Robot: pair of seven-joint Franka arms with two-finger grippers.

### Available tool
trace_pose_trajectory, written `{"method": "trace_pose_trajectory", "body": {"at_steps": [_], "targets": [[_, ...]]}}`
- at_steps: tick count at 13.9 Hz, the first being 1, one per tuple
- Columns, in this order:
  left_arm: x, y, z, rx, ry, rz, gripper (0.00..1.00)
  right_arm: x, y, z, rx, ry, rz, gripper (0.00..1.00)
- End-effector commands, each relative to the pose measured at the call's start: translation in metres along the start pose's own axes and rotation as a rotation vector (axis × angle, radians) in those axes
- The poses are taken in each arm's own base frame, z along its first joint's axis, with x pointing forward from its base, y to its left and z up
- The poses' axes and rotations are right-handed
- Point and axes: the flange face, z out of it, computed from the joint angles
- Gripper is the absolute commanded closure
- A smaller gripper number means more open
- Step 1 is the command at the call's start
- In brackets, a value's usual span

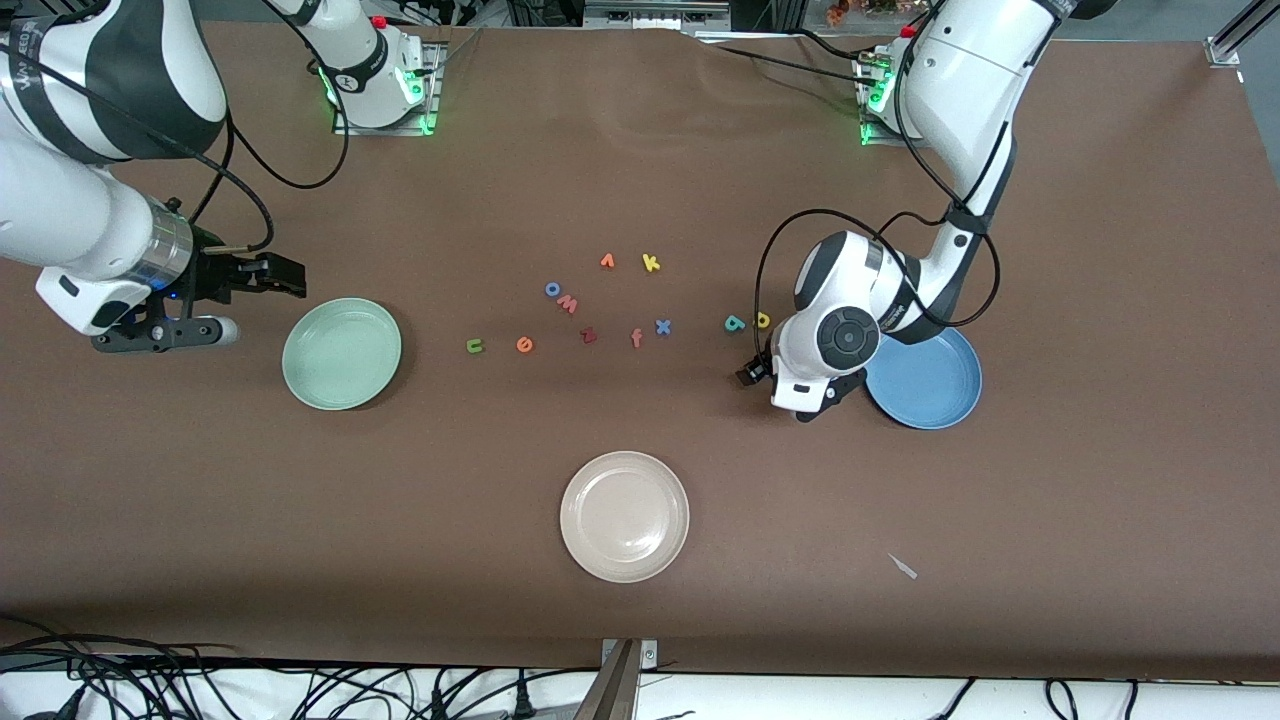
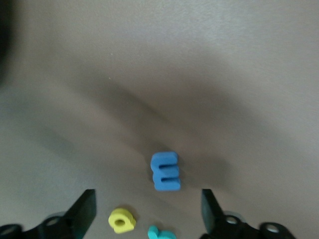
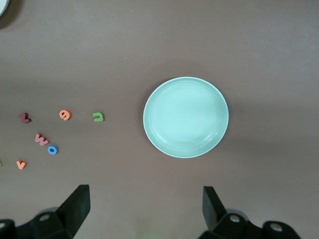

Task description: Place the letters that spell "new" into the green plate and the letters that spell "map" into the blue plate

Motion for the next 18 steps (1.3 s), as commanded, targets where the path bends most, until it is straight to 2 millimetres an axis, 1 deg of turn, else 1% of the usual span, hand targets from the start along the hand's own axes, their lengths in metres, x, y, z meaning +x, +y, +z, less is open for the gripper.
{"method": "trace_pose_trajectory", "body": {"at_steps": [1,2,3,4,5,6,7,8,9,10,11,12,13,14,16,18], "targets": [[0.001,-0.001,-0.001,-0.023,-0.005,-0.016,0.22,-0.002,-0.017,-0.001,0.014,-0.010,-0.001,0.00],[0.001,-0.001,0.002,-0.020,-0.006,-0.018,0.22,-0.004,-0.027,0.009,0.012,-0.014,-0.017,0.00],[0.000,-0.001,0.003,-0.019,-0.006,-0.017,0.25,-0.006,-0.038,0.023,0.010,0.005,-0.025,0.00],[0.001,-0.001,0.007,-0.016,-0.008,-0.018,0.27,-0.015,-0.060,0.039,0.011,0.033,-0.031,0.00],[-0.002,0.002,0.011,-0.011,-0.009,-0.013,0.27,-0.020,-0.083,0.058,0.013,0.056,-0.034,0.00],[-0.002,0.003,0.012,-0.011,-0.009,-0.012,0.28,-0.021,-0.092,0.073,0.014,0.064,-0.026,0.00],[0.003,0.003,0.016,-0.024,-0.002,-0.019,0.33,-0.022,-0.098,0.088,0.016,0.082,-0.034,0.00],[0.001,0.006,0.021,-0.032,0.006,-0.015,0.33,-0.027,-0.107,0.110,0.016,0.089,-0.051,0.00],[0.000,0.008,0.021,-0.032,0.007,-0.013,0.33,-0.031,-0.112,0.132,0.015,0.088,-0.063,0.00],[0.000,0.008,0.022,-0.034,0.008,-0.019,0.39,-0.037,-0.124,0.150,0.015,0.091,-0.086,0.00],[0.000,0.008,0.022,-0.035,0.009,-0.021,0.48,-0.043,-0.131,0.167,0.017,0.107,-0.090,0.00],[-0.001,0.008,0.022,-0.034,0.010,-0.017,0.56,-0.047,-0.130,0.183,0.022,0.131,-0.077,0.00],[-0.001,0.009,0.020,-0.033,0.014,-0.012,0.74,-0.053,-0.130,0.201,0.023,0.142,-0.081,0.00],[-0.001,0.008,0.020,-0.030,0.016,-0.009,0.87,-0.057,-0.134,0.216,0.026,0.150,-0.090,0.00],[0.000,0.008,0.019,-0.028,0.016,0.001,0.92,-0.060,-0.137,0.247,0.034,0.170,-0.099,0.00],[-0.003,0.009,0.011,-0.029,0.015,-0.003,0.92,-0.053,-0.138,0.275,0.047,0.186,-0.096,0.00]]}}
